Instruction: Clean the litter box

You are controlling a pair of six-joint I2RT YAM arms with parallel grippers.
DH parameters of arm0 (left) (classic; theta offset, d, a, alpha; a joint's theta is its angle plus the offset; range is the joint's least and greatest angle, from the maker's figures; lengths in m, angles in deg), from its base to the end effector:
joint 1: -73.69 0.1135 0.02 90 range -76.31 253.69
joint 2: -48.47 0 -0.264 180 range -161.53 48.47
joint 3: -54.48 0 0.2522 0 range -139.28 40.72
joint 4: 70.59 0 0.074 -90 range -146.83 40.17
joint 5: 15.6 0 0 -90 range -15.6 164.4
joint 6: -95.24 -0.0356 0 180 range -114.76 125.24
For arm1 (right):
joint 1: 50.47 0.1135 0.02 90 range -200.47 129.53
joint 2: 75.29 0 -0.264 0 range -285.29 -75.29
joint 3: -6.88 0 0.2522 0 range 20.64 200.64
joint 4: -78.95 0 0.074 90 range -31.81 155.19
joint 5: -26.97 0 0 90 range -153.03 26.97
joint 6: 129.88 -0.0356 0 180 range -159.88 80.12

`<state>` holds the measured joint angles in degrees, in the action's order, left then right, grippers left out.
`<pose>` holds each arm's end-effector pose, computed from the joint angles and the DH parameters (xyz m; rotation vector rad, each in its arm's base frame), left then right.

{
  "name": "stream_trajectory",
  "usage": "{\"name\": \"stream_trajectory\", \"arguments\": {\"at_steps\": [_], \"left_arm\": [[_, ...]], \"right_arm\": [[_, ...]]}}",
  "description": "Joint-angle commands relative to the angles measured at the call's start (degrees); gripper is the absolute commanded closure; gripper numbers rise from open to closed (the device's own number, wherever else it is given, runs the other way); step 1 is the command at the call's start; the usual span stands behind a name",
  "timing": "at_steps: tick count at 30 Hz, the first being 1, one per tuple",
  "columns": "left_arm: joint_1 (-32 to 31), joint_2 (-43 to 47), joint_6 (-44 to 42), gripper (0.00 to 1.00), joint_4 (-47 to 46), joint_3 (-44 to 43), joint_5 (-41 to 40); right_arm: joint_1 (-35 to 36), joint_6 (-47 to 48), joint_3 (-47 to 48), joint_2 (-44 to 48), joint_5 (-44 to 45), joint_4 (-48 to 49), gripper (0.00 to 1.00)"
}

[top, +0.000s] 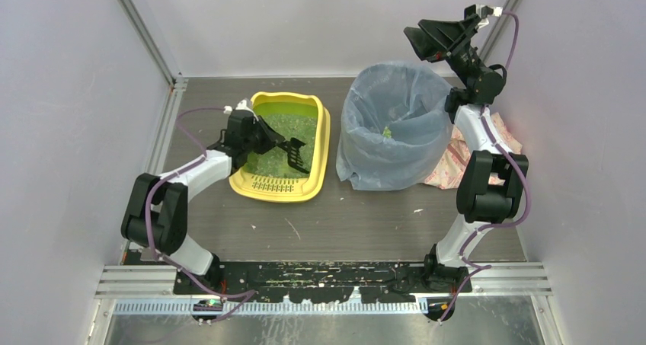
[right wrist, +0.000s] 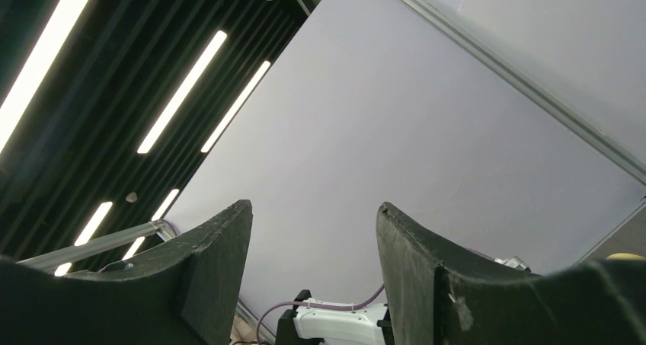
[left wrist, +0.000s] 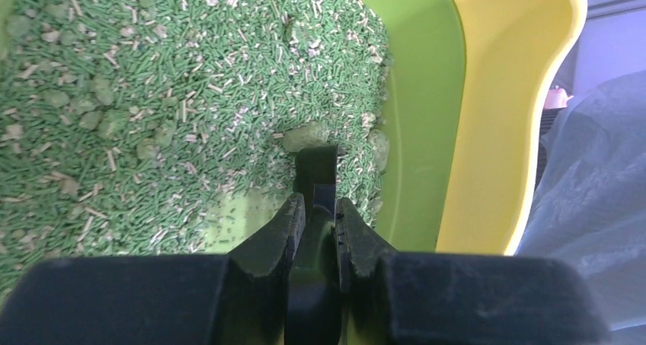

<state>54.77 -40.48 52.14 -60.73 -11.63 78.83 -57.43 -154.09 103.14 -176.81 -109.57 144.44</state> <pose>0.3205 -0.1128 0.2204 -0.4945 2.1804 -0.7361 0.3731 -0.0195 0.4346 0.0447 1.1115 1.9208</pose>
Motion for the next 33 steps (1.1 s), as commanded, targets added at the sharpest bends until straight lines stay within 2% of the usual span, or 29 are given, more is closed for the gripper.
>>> {"name": "stream_trajectory", "arguments": {"at_steps": [1, 8, 14, 18, 24, 28, 33], "left_arm": [[-0.79, -3.14, 1.91, 1.00, -0.93, 1.44, 6.62], [-0.76, -5.86, 6.75, 1.00, -7.07, 2.80, 11.16], [0.37, -4.87, 6.38, 1.00, -6.15, 2.67, 11.21], [3.32, -3.07, 5.12, 1.00, -4.32, 2.57, 12.11], [9.22, -1.11, 5.51, 1.00, -5.74, 2.47, 17.59], [11.00, -1.23, 7.77, 1.00, -8.78, 2.17, 21.70], [11.82, -1.04, 7.66, 1.00, -9.15, 1.78, 21.93]], "right_arm": [[0.20, -0.22, 0.47, 1.14, 0.28, 2.76, 0.34], [0.33, -0.26, 0.16, 0.53, -0.16, 2.76, 0.34], [0.27, 0.03, -0.70, 0.43, -0.65, 2.69, 0.34], [0.28, 0.11, -0.89, 0.35, -0.74, 2.74, 0.34], [0.28, 0.18, -1.39, 0.03, -0.65, 2.76, 0.34], [0.35, 0.22, -1.61, -0.11, -0.65, 2.76, 0.34], [0.37, 0.31, -1.73, -0.04, -0.70, 2.63, 0.34]]}}
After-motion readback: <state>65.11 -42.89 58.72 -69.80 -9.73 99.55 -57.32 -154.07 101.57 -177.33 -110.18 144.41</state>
